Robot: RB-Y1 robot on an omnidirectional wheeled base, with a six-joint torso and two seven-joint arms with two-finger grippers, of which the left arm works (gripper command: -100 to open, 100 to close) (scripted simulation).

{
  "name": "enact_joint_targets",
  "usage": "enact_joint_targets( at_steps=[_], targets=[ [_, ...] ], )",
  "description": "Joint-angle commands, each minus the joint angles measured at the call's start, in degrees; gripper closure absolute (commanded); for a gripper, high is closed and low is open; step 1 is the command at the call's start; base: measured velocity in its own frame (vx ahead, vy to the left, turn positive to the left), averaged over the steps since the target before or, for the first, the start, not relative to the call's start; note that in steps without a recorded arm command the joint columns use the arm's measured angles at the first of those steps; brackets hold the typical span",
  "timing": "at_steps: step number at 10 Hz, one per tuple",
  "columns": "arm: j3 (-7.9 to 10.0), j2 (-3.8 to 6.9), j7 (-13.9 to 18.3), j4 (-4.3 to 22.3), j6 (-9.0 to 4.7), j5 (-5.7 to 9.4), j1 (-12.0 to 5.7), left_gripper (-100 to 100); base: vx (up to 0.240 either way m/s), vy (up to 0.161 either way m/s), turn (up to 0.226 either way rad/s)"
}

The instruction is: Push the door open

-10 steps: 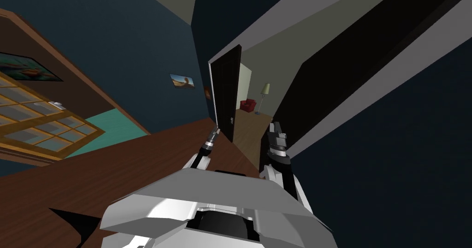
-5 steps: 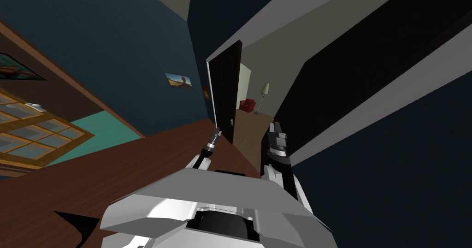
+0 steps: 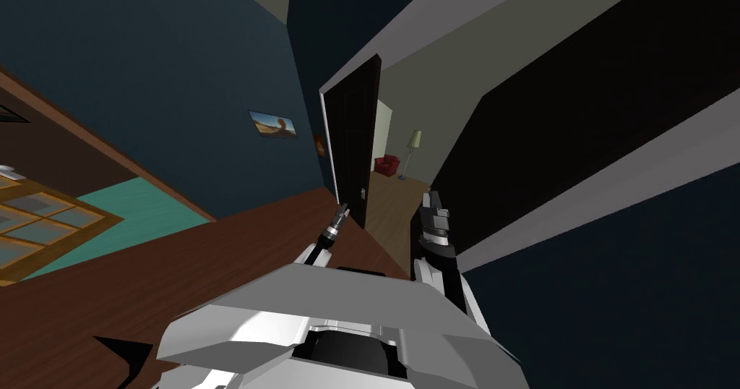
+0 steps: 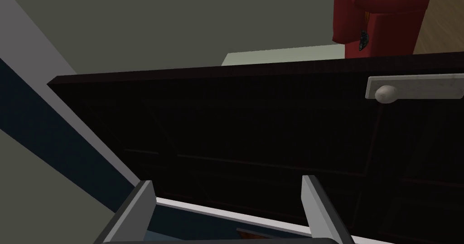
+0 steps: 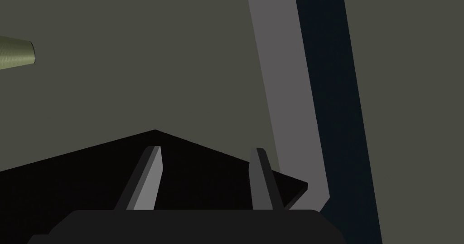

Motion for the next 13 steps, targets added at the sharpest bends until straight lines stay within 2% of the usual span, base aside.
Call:
enact_joint_targets(
  at_steps=[1,6,10,13],
  targets=[
    [-0.32,0.28,0.7,1.8,-0.53,-0.44,-0.59,-100,0.084,0.042,-0.032],
    [-1.44,0.72,2.5,7.2,-1.94,-1.89,-2.28,-100,0.093,0.048,-0.035],
    [-2.71,1.16,4.6,13.4,-3.54,-3.54,-4.19,-100,0.123,0.067,-0.05],
    [-3.29,1.34,5.5,16.2,-4.27,-4.29,-5.06,-100,0.11,0.061,-0.032]
  ],
)
